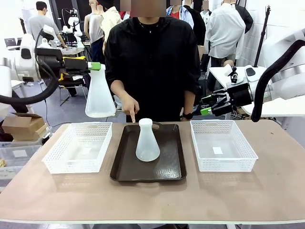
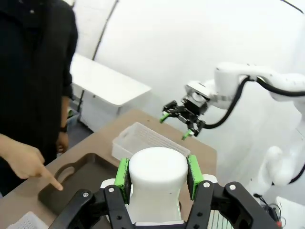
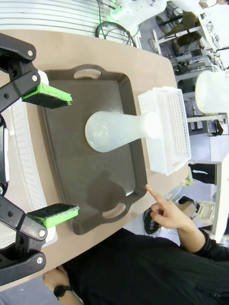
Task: Prepare the laboratory tools.
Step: Place the picked Big flask upright in the Handle tray as directed by the person.
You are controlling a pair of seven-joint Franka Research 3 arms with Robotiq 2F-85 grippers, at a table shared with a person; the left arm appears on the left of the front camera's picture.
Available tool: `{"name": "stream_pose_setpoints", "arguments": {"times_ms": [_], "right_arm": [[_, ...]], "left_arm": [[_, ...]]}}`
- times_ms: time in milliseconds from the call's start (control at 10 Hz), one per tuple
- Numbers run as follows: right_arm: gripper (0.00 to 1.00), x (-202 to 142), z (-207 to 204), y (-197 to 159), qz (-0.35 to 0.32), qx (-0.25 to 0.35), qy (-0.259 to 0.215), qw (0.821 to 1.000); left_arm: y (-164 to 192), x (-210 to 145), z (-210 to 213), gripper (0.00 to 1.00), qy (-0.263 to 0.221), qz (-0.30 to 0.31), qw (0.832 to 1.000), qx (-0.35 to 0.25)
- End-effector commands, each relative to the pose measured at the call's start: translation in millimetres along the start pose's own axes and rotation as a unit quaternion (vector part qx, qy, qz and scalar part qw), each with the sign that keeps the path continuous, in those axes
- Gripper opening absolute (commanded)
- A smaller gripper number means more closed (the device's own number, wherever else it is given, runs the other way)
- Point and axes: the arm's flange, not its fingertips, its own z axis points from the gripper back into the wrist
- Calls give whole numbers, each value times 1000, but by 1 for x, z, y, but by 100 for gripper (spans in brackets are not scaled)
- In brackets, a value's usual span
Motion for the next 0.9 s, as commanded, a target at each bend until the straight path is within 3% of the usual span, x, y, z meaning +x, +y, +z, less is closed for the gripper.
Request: {"name": "stream_pose_setpoints", "arguments": {"times_ms": [0, 200, 300, 400, 700, 800], "right_arm": [[100, 0, 0, 1, 1, 1, 2, 1000], [100, 0, 0, 1, 1, 1, 2, 1000], [100, 0, 0, 1, 1, 1, 2, 1000], [100, 0, 0, 1, 1, 1, 2, 1000], [100, 0, 0, 1, 1, 1, 2, 1000], [100, 0, 0, 1, 1, 1, 2, 1000]], "left_arm": [[-2, -24, 0, 0, 18, -29, 999, -38], [-9, -32, -8, 0, 10, -45, 999, -18], [2, -29, -6, 0, 37, 48, 998, 27], [-5, -33, -9, 0, 25, -30, 999, -34], [-2, -36, -9, 0, 31, -11, 999, -18], [-10, -47, -19, 0, 18, -55, 997, -40]]}}
